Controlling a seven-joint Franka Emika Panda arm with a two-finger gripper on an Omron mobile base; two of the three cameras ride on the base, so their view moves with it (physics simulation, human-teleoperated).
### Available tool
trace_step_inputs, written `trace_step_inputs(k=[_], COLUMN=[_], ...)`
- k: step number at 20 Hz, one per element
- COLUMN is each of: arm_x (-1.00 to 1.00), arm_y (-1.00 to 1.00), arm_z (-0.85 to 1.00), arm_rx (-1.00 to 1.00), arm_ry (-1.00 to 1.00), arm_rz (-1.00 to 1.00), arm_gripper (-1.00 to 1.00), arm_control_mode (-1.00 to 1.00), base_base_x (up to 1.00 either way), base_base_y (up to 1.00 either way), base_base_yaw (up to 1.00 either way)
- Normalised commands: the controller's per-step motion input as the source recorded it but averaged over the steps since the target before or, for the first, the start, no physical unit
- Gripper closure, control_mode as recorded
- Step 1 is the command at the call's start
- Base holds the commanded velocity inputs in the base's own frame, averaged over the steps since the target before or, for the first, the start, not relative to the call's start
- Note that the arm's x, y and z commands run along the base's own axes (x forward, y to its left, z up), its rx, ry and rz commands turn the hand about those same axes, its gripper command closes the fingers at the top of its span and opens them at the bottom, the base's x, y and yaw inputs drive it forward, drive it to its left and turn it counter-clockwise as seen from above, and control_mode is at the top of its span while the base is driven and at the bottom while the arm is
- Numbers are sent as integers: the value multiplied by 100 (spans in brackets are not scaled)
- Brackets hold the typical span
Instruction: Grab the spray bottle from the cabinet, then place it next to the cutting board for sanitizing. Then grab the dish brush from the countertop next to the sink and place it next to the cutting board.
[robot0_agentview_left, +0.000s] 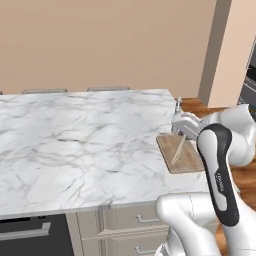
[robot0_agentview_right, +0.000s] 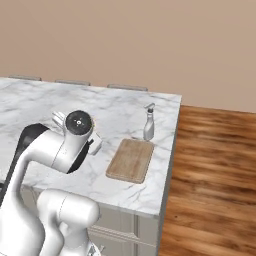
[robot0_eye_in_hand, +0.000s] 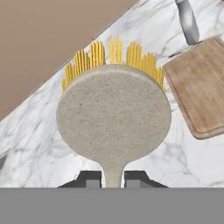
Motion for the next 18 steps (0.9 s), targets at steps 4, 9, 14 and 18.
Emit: trace_step_inputs(k=[4, 9, 14, 18], arm_x=[91, 57, 34, 19], arm_y=[8, 1, -5, -3], arm_z=[-50, -4, -37, -36], arm_rx=[-18, -26, -14, -17], arm_ry=[22, 30, 25, 11], arm_rz=[5, 0, 2, 1], arm_gripper=[100, 100, 100, 100], arm_control_mode=[-100, -100, -100, -100], base_base_x=[0, 0, 0, 0], base_base_y=[0, 0, 0, 0], base_base_yaw=[0, 0, 0, 0])
